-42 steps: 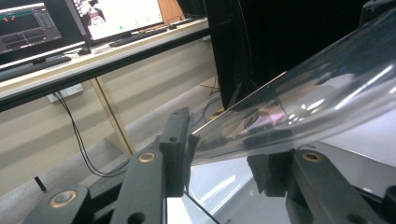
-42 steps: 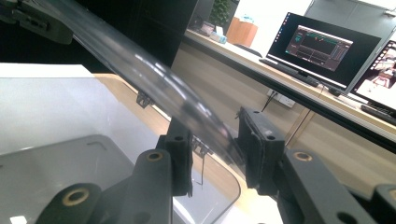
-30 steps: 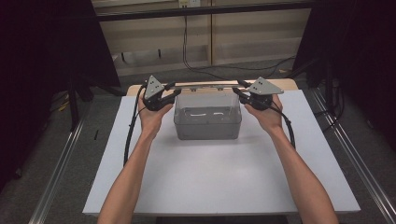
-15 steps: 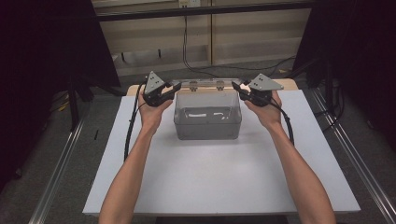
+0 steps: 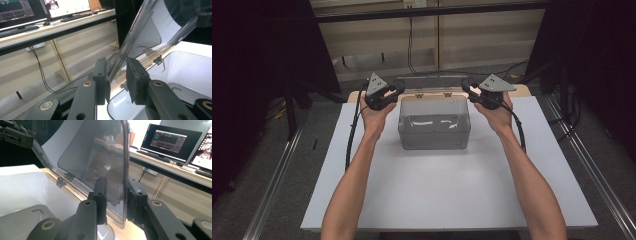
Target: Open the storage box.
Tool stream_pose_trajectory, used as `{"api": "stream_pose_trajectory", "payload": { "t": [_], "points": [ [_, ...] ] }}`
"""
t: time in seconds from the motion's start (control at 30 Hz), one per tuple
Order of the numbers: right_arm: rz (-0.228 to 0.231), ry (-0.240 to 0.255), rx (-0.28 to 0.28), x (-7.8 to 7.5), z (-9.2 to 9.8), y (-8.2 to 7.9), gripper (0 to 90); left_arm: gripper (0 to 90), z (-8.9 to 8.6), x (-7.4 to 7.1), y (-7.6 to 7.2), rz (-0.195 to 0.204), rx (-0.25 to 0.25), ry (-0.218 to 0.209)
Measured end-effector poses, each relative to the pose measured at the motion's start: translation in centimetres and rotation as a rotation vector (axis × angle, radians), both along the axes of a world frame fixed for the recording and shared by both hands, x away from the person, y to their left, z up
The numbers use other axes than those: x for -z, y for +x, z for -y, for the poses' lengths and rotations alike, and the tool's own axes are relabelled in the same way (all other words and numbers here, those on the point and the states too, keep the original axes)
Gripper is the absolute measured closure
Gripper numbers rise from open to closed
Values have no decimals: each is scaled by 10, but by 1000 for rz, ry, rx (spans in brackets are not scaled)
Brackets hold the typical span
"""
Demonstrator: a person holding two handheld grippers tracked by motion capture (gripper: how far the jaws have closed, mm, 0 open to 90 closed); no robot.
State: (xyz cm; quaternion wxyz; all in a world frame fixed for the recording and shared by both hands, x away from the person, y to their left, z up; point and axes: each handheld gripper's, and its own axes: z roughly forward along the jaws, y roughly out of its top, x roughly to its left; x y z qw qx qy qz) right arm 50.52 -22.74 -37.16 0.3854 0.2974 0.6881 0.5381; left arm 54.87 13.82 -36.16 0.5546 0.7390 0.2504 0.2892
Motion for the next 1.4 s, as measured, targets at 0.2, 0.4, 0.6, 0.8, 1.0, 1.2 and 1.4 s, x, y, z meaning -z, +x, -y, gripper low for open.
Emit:
{"api": "stream_pose_trajectory", "payload": {
  "t": [0.2, 0.4, 0.6, 0.8, 1.0, 1.2, 1.4],
  "points": [
    [-9, -3, 3, 0, -1, 6, 696, 723, 0, -1, 4, -4, -6, 1],
    [-24, 0, 7, 0, -1, 12, 704, 731, 0, -2, 8, -10, -5, 6],
    [-51, -3, 18, 7, 2, 17, 706, 734, 1, 1, 12, -20, -9, 9],
    [-77, 19, 35, 14, 7, 23, 711, 735, 2, 8, 18, -43, -18, 16],
    [-95, 7, 22, 17, 6, 27, 732, 731, 4, 17, 23, -63, -23, 6],
    [-100, 13, 22, 16, 4, 32, 749, 738, 3, 19, 27, -69, -28, 20],
    [-111, 22, 28, 15, 4, 34, 750, 736, 1, 26, 31, -100, -43, 12]
  ]
}}
